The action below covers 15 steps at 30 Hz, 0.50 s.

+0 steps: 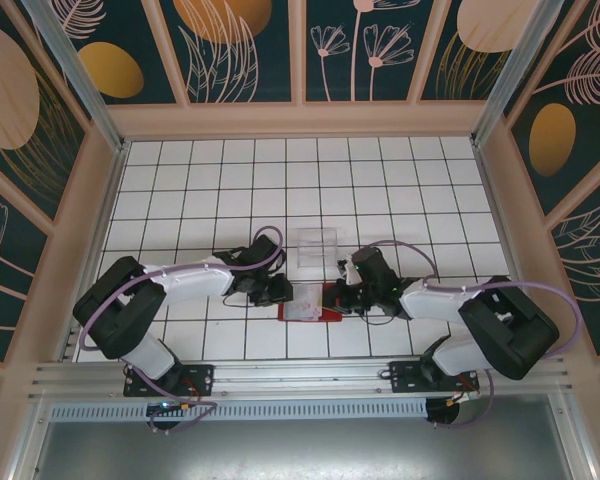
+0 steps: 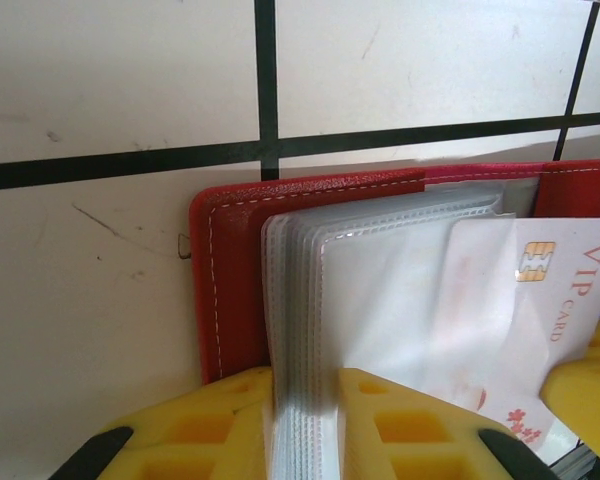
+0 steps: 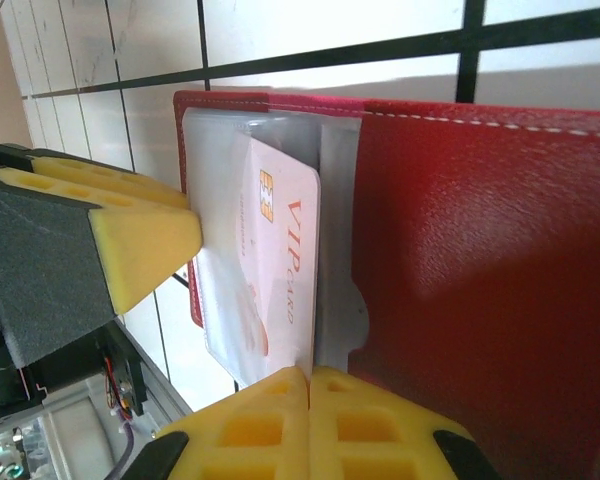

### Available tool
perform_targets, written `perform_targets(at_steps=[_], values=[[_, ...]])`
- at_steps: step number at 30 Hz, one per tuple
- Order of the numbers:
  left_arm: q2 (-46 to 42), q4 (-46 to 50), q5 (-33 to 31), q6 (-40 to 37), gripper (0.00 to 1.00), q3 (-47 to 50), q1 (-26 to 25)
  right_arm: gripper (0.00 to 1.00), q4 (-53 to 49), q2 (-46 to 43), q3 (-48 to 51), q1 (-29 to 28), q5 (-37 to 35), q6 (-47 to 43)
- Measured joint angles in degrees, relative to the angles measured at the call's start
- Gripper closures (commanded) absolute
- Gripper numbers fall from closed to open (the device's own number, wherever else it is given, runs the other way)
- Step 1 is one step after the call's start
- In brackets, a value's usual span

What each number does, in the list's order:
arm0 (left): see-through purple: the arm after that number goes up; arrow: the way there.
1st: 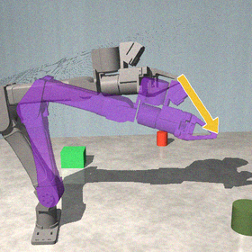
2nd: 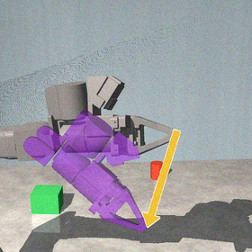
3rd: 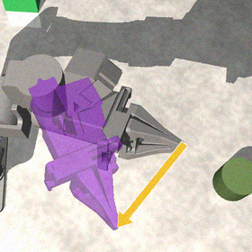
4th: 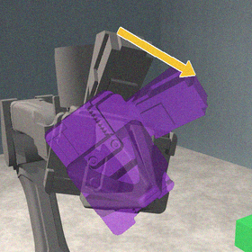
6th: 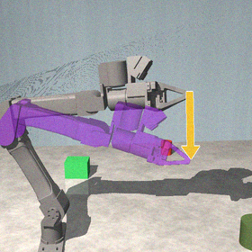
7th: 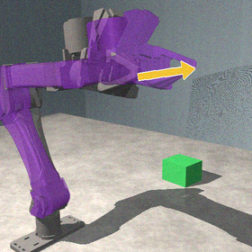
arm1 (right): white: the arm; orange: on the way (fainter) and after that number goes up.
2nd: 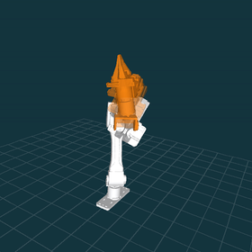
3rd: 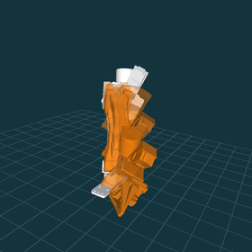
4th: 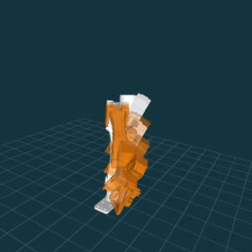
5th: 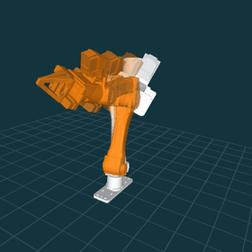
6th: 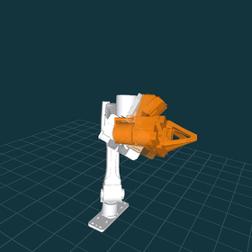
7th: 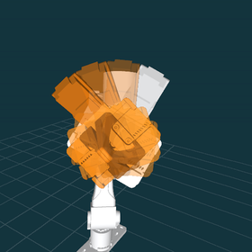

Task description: Take the credit cards out of the card holder

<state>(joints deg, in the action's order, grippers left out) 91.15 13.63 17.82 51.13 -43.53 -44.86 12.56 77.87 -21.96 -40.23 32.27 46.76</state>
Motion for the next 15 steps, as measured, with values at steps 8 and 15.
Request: perform_targets(at_steps=[8,15], values=[[-1.4,-0.4,-1.0,0.4,0.77,1.3,0.0,0.99,-7.2,-6.0,-0.2,1.3,-2.0,-3.1],[-2.4,-0.3,-2.1,0.9,0.76,1.9,0.0,1.0,-13.3,-9.7,-1.7,1.9,-4.4,-6.1]])
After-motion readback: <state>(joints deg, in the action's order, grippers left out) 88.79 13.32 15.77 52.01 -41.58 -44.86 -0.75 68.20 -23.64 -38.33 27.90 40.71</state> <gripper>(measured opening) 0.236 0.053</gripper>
